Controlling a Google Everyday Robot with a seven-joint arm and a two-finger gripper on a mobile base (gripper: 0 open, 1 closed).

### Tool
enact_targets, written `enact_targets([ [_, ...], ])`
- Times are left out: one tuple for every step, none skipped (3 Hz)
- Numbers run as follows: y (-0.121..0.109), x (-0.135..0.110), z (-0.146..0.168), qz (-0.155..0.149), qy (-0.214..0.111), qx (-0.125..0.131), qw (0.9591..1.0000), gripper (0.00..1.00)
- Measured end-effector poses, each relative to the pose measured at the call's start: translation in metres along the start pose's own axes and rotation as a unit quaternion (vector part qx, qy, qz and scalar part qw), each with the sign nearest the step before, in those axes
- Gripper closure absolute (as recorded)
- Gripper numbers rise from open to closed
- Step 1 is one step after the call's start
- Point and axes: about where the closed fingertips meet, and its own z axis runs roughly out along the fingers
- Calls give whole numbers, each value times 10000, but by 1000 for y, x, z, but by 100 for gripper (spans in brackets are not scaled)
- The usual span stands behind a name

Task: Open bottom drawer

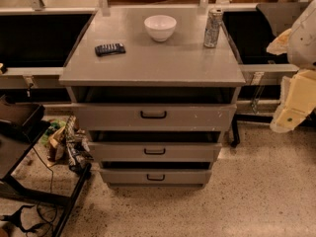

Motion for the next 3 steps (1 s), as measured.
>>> enact_targets([
  [0,0,0,0,-1,0,10000,0],
  [4,-1,13,-24,-78,-36,10000,0],
  [25,-2,50,-77,-238,-128,9996,0],
])
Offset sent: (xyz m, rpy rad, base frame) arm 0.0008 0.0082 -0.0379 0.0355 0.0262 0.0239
